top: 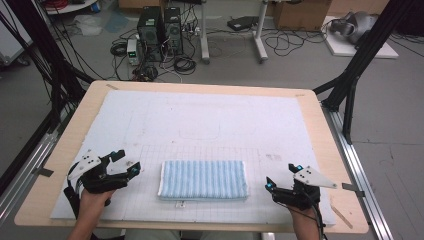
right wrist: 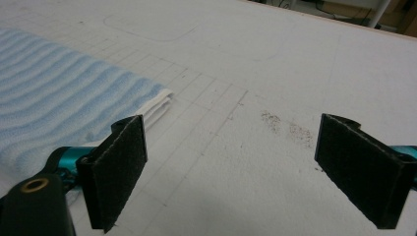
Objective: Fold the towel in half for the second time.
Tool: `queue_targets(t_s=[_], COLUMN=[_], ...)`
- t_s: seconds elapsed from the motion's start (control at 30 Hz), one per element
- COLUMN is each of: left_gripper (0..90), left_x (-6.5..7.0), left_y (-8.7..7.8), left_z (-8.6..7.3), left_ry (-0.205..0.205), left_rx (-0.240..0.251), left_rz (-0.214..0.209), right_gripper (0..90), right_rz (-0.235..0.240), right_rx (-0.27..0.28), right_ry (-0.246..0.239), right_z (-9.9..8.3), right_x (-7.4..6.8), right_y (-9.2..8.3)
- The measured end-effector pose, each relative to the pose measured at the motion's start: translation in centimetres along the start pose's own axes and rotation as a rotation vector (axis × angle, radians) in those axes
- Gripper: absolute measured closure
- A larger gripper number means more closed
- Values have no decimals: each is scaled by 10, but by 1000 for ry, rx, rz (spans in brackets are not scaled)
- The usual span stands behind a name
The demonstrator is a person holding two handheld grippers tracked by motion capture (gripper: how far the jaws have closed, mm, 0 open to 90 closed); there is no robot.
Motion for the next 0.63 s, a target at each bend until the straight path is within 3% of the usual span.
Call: queue_targets(t_s=[0.63], left_gripper=[184], left_x=[2], left_y=[2], left_z=[1], left_ry=[8], left_rx=[-3], left_rz=[5], right_gripper=[116], right_rz=[-1], right_rx=[9], right_ry=[12], right_z=[0], right_x=[2], right_y=[1])
Point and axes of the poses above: each handheld gripper's, and its own axes: y roughly forward along the jaws, z roughly out of its top, x roughly to its right, the point moved 3 cm from there along y, roughly forward along the jaws, and after that the axes turned 7 degrees about -x, right-handed, at the moved point
